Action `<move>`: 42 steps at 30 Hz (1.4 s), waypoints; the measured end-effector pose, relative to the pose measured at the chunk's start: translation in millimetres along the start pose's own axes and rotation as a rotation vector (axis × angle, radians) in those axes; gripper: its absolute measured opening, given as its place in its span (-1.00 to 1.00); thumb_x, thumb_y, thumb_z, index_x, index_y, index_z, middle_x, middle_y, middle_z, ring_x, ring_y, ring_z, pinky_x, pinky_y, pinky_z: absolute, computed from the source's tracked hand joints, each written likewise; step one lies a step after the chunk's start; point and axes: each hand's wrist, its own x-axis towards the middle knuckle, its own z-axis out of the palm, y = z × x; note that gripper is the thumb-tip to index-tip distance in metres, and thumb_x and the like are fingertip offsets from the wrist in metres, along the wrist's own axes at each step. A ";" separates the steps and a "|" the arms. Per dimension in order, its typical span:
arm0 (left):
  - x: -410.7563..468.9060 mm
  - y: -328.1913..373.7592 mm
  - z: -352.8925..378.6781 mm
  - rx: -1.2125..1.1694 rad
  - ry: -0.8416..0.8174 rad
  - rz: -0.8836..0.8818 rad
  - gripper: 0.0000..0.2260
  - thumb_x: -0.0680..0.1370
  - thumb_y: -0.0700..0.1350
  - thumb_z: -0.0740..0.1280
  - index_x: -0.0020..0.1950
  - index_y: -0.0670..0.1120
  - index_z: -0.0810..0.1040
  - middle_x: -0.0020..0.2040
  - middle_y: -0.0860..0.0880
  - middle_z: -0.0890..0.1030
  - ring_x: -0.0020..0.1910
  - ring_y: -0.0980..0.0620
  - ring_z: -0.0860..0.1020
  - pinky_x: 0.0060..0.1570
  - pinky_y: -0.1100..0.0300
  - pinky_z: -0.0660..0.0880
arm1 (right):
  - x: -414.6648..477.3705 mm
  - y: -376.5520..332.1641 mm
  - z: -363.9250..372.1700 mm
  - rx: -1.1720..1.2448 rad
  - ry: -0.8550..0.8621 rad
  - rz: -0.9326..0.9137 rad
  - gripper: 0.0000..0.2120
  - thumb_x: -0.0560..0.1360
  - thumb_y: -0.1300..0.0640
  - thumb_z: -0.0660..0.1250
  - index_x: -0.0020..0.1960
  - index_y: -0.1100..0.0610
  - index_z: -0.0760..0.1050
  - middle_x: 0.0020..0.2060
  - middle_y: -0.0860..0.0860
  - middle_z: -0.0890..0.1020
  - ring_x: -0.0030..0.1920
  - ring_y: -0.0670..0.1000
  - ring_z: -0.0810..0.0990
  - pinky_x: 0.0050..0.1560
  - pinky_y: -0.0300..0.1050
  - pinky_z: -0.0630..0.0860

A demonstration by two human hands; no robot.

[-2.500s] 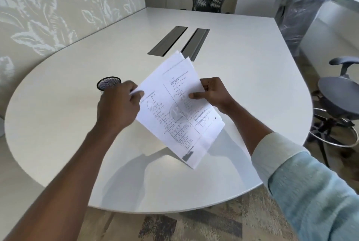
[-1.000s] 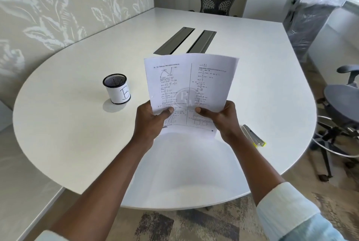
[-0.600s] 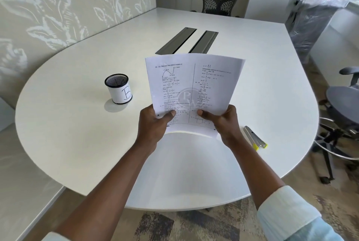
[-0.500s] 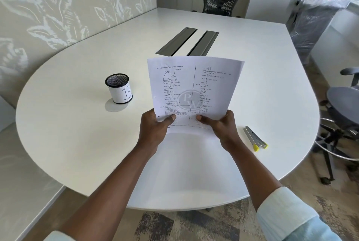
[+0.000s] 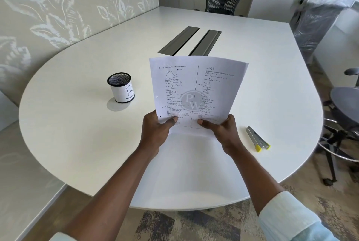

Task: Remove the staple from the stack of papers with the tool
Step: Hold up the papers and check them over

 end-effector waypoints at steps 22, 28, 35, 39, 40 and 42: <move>3.0 -4.2 1.2 0.034 0.026 -0.023 -0.71 0.52 -0.23 0.58 0.12 0.12 0.78 0.03 0.15 0.83 0.06 0.02 0.80 0.24 -0.12 0.71 | 5.2 9.0 -2.2 0.010 -0.016 0.004 -0.72 0.42 0.28 0.68 0.12 0.15 0.79 0.06 0.15 0.82 0.04 0.09 0.74 0.15 0.21 0.69; 1.2 -2.5 -1.8 0.094 0.039 -0.042 -0.74 0.52 -0.24 0.58 0.15 0.05 0.79 0.01 0.10 0.84 0.02 -0.02 0.81 0.17 -0.13 0.73 | 3.5 -1.6 -3.0 0.071 0.008 -0.021 -0.76 0.48 0.30 0.62 0.13 0.14 0.77 0.05 0.03 0.84 0.05 0.03 0.82 0.04 -0.08 0.74; -6.6 13.7 -7.5 0.043 -0.065 -0.261 -0.79 0.52 -0.34 0.58 -0.01 -0.02 0.80 -0.12 0.01 0.84 -0.06 -0.10 0.81 -0.06 -0.13 0.78 | 1.0 -19.9 -7.7 0.041 0.063 -0.086 -0.93 0.52 0.25 0.61 -0.02 0.17 0.75 -0.18 -0.05 0.82 -0.22 -0.11 0.76 -0.30 -0.28 0.60; 1.8 16.4 -20.3 -0.001 -0.167 -0.371 -0.86 0.52 -0.33 0.59 0.03 -0.15 0.82 -0.02 -0.10 0.85 -0.03 -0.08 0.82 -0.08 0.08 0.74 | -5.7 -15.5 -10.1 0.013 0.056 -0.035 -0.91 0.50 0.24 0.62 -0.03 0.16 0.75 -0.22 -0.04 0.82 -0.28 -0.10 0.76 -0.35 -0.30 0.58; 5.2 14.9 -23.0 0.019 -0.165 -0.357 -0.88 0.52 -0.27 0.60 0.04 -0.13 0.83 0.00 -0.07 0.85 0.00 -0.07 0.81 0.04 0.05 0.72 | -8.3 -11.4 -11.4 0.005 0.054 -0.020 -0.91 0.49 0.23 0.63 -0.03 0.15 0.76 -0.20 -0.01 0.83 -0.25 -0.07 0.78 -0.32 -0.27 0.60; 15.7 14.1 -29.2 0.027 -0.134 -0.328 -0.91 0.55 -0.14 0.61 0.04 -0.09 0.85 0.02 -0.08 0.85 0.06 -0.12 0.80 0.18 -0.09 0.67 | -12.2 -5.3 -11.6 -0.013 0.059 0.011 -0.90 0.47 0.21 0.64 -0.04 0.17 0.76 -0.19 0.04 0.83 -0.25 -0.03 0.78 -0.34 -0.23 0.59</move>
